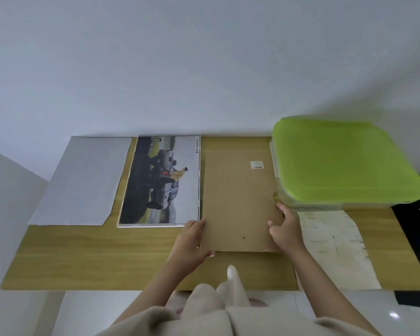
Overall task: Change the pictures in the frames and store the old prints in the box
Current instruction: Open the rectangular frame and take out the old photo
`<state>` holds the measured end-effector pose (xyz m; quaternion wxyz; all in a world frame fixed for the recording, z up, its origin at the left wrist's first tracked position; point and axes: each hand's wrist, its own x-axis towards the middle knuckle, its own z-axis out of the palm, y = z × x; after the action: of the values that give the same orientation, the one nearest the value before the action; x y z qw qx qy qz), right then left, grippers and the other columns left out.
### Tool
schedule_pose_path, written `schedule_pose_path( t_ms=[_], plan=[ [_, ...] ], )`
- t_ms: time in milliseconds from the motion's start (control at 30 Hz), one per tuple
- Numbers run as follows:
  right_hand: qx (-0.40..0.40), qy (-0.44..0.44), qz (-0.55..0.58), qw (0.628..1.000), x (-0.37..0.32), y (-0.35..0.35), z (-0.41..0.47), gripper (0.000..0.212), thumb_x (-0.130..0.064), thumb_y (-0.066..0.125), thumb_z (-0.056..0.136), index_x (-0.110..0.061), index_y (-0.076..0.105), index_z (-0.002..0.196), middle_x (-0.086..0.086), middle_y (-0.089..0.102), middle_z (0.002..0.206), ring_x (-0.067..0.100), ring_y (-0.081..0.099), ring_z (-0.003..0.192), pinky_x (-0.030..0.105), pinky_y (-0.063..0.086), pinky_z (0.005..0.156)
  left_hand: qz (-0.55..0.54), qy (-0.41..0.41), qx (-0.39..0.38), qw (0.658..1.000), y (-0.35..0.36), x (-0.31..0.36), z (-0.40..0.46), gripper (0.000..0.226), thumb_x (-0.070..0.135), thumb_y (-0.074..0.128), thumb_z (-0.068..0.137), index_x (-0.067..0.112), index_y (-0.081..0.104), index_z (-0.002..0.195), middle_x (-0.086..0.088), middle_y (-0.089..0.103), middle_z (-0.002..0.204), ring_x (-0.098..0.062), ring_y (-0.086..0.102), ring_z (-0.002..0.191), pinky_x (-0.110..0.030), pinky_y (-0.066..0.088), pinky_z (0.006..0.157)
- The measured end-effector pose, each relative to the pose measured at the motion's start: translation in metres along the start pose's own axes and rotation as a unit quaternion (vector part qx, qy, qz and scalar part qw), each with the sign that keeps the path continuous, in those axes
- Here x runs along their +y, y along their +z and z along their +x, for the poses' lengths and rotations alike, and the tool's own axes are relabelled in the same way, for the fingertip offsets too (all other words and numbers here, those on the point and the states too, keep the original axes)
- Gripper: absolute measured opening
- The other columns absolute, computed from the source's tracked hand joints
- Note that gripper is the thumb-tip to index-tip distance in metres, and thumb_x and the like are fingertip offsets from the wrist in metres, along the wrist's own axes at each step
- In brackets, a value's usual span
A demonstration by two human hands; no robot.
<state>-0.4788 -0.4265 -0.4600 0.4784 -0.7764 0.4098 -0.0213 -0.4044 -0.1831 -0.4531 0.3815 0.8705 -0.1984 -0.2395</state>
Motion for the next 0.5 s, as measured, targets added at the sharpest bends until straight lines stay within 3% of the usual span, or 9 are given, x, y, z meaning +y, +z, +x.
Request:
schedule_pose_path(
  t_ms=[133,200,333,500],
  plan=[
    [0.007,-0.019,-0.044,0.999,0.002,0.003,-0.002,0.055,-0.004,0.058,0.087,-0.009,0.042,0.139,0.015,0.034,0.138,0.029,0.045,0.123,0.025,0.031,0.1,0.034,0.023,0.01,0.999,0.007,-0.005,-0.002,0.076,0.013,0.079,0.066,0.009,0.045,0.133,0.007,0.043,0.115,-0.012,0.051,0.094,-0.019,0.046,0.087],
    [0.016,-0.032,-0.05,0.998,0.004,0.007,-0.003,0.054,-0.004,0.057,0.087,-0.007,0.041,0.139,0.014,0.034,0.134,0.028,0.045,0.121,0.022,0.03,0.097,0.055,0.027,0.02,0.998,0.01,-0.006,-0.002,0.072,0.015,0.079,0.068,0.007,0.047,0.132,0.003,0.046,0.12,-0.016,0.052,0.104,-0.024,0.046,0.093],
    [0.043,-0.042,-0.085,0.995,0.01,0.016,-0.003,0.053,-0.003,0.056,0.085,-0.006,0.044,0.137,0.014,0.039,0.129,0.035,0.033,0.122,0.031,0.029,0.098,0.099,0.021,0.028,0.994,0.013,-0.007,-0.002,0.063,0.018,0.076,0.072,0.005,0.052,0.129,-0.002,0.049,0.13,-0.017,0.052,0.116,-0.024,0.044,0.097],
    [0.066,-0.06,-0.09,0.992,0.016,0.023,-0.003,0.052,-0.001,0.056,0.084,-0.004,0.046,0.134,0.017,0.04,0.129,0.037,0.033,0.119,0.039,0.032,0.101,0.127,0.026,0.035,0.991,0.016,-0.011,-0.003,0.058,0.02,0.075,0.075,0.005,0.055,0.127,-0.005,0.049,0.134,-0.02,0.049,0.124,-0.024,0.039,0.098]
  ],
)
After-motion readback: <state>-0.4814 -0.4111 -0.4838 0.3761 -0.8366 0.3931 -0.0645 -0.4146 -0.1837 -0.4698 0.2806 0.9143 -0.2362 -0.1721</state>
